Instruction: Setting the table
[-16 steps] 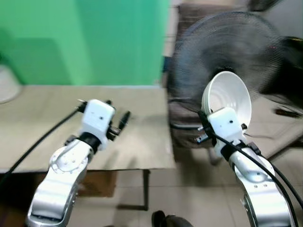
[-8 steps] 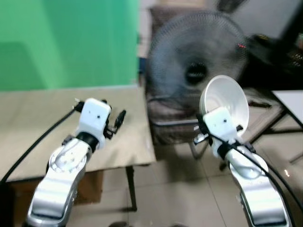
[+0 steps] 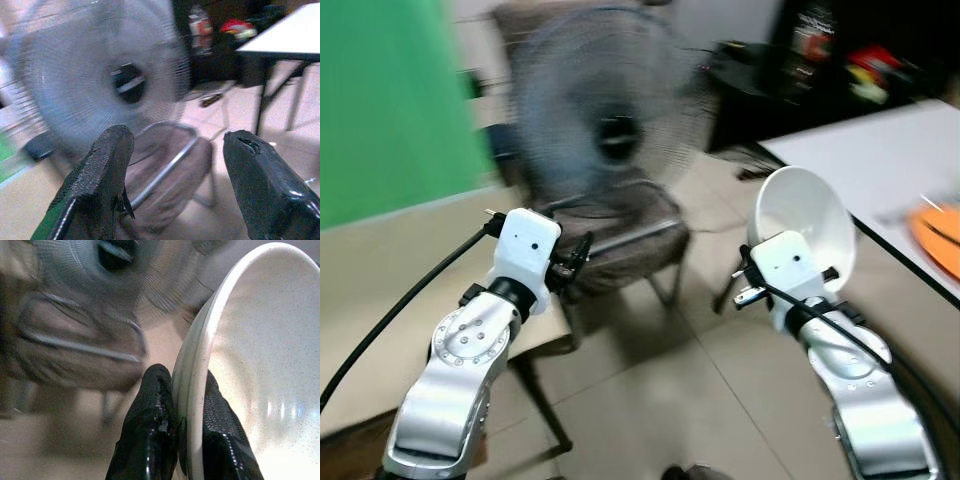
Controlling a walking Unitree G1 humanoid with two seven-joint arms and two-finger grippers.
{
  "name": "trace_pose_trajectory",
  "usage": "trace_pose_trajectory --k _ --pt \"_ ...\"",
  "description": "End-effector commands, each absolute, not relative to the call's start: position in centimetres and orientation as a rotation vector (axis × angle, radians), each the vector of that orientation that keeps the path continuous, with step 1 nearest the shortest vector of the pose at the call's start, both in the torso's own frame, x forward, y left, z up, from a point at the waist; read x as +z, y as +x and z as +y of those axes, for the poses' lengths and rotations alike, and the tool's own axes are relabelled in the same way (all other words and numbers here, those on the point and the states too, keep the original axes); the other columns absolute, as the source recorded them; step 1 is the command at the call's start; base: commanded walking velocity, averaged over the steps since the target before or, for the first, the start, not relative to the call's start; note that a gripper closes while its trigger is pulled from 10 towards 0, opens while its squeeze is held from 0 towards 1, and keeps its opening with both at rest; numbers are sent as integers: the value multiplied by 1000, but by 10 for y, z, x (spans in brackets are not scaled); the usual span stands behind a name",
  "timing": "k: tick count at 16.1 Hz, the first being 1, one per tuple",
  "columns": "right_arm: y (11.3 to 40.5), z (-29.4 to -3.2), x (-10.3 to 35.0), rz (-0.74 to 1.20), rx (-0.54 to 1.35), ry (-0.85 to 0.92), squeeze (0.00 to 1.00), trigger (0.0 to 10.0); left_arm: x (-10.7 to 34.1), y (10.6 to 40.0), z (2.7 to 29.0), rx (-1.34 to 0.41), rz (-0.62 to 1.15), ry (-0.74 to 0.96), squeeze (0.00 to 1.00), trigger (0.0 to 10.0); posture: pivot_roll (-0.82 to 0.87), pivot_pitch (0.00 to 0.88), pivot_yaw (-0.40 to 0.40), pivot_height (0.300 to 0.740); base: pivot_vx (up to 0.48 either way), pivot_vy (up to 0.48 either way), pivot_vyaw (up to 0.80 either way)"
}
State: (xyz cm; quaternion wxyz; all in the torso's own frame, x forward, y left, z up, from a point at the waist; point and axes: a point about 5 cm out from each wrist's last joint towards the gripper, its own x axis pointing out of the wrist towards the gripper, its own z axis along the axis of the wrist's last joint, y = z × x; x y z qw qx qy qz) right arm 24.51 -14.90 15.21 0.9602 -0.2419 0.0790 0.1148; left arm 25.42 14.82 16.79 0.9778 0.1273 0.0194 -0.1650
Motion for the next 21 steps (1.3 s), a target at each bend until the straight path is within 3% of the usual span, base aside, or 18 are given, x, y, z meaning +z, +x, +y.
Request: trace_pose_trajectory --k 1,14,21 --pt "246 -152 159 137 208 -501 0 10000 168 255 149 -344 42 278 0 10000 113 0 -35 740 0 0 -800" --pt "246 -153 156 164 212 -527 0 10000 169 255 145 -374 30 258 0 10000 107 0 -42 740 0 0 -800" --pt "247 -155 157 170 197 -529 0 10000 169 257 142 -398 24 253 0 10000 107 0 -40 740 310 0 -760"
